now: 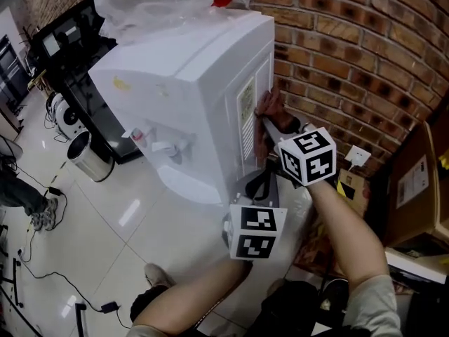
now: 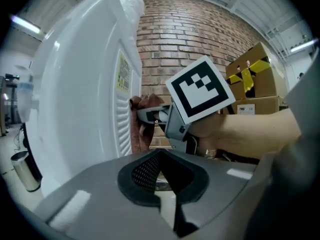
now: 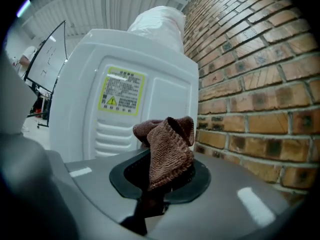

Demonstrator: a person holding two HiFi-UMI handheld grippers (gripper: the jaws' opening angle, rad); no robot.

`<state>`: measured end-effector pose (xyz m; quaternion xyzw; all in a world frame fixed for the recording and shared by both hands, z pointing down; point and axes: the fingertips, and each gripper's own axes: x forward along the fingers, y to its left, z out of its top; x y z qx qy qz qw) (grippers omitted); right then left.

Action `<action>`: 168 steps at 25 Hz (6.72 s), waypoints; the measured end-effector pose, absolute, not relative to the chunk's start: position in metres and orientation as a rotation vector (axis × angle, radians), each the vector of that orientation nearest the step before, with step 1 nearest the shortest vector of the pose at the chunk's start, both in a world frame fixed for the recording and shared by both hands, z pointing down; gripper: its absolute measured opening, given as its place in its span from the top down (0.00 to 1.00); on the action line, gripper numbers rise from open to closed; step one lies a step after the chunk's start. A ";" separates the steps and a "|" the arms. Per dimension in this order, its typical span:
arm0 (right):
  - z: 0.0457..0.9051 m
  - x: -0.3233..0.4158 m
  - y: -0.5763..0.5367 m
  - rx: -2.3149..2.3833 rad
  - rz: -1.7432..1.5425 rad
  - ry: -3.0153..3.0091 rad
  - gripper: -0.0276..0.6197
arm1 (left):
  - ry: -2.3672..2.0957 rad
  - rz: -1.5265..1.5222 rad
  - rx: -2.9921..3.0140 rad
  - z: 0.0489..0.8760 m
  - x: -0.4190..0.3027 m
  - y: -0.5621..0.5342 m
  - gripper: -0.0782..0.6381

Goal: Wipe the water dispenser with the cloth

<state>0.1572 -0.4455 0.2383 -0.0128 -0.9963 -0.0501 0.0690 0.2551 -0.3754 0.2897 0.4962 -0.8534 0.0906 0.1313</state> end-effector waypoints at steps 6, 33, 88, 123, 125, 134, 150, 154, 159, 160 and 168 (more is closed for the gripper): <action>0.284 0.156 -0.445 -0.014 -0.123 -2.962 0.84 | -2.416 0.330 1.408 0.344 0.269 -0.365 0.89; 0.646 0.170 -0.424 0.071 0.239 -2.367 0.84 | -2.221 0.440 1.293 0.504 0.286 -0.334 0.89; 0.167 0.125 -0.518 0.258 -0.233 -3.001 0.85 | -2.619 0.264 1.541 0.202 0.249 -0.395 0.89; 0.607 0.138 -0.488 0.192 0.125 -2.459 0.85 | -2.239 0.467 1.351 0.522 0.268 -0.360 0.89; 0.625 0.140 -0.484 0.191 0.151 -2.433 0.85 | -2.217 0.471 1.342 0.533 0.270 -0.356 0.89; 0.668 0.174 -0.472 0.144 0.124 -2.286 0.84 | -2.168 0.512 1.354 0.550 0.281 -0.342 0.89; 0.678 0.334 -0.367 0.092 0.308 -2.172 0.84 | -2.214 0.552 1.385 0.490 0.312 -0.260 0.89; 0.703 0.349 -0.361 0.079 0.363 -2.091 0.77 | -2.235 0.520 1.371 0.478 0.314 -0.245 0.89; 0.683 0.357 -0.357 0.060 0.440 -2.109 0.63 | -2.232 0.488 1.374 0.477 0.319 -0.243 0.89; 0.670 0.360 -0.357 0.058 0.441 -2.135 0.63 | -2.232 0.474 1.374 0.476 0.320 -0.244 0.89; 0.439 0.347 -0.339 0.002 0.115 -2.557 0.91 | -2.358 0.339 1.403 0.406 0.304 -0.236 0.89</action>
